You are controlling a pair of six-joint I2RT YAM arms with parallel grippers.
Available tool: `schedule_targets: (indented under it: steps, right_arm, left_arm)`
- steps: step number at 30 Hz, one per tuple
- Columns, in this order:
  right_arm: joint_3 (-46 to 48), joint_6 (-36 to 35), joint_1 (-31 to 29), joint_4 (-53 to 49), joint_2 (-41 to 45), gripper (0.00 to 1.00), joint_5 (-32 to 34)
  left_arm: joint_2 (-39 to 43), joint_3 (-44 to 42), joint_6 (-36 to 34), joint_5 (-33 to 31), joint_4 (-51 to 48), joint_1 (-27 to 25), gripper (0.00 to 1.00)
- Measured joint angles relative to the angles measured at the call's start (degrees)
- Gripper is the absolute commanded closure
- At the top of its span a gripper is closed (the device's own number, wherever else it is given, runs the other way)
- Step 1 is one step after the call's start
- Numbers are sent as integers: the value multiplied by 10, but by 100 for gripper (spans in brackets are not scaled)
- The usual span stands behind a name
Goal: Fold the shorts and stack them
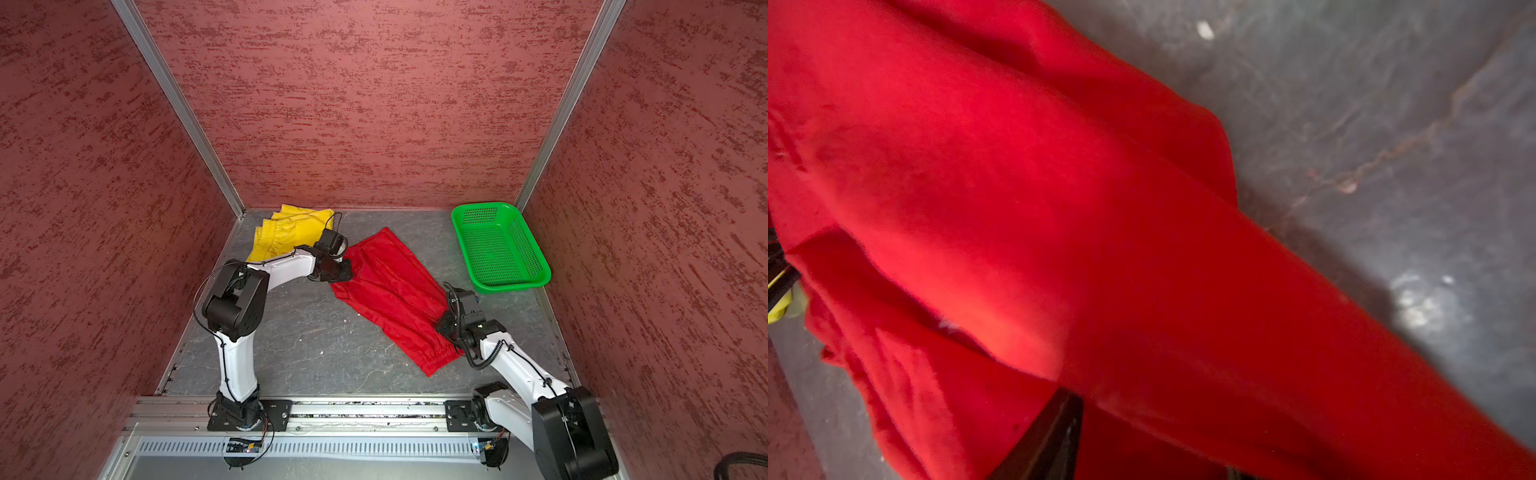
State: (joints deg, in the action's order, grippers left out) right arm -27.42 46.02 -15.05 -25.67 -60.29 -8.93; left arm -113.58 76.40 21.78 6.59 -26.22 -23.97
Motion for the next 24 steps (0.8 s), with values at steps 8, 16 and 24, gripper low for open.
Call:
schedule_targets:
  steps: [8,16,24]
  right_arm:
    - [-144,-94,85,-59,56,41,-78]
    - [-139,-161,234,-81,17,37,-162]
    - [-113,-180,295,-85,11,31,-204]
  left_arm:
    - [186,-66,-113,24,65,-121,26]
    - [207,-138,-413,110,163,-379,15]
    - [121,-155,-569,158,201,-453,13]
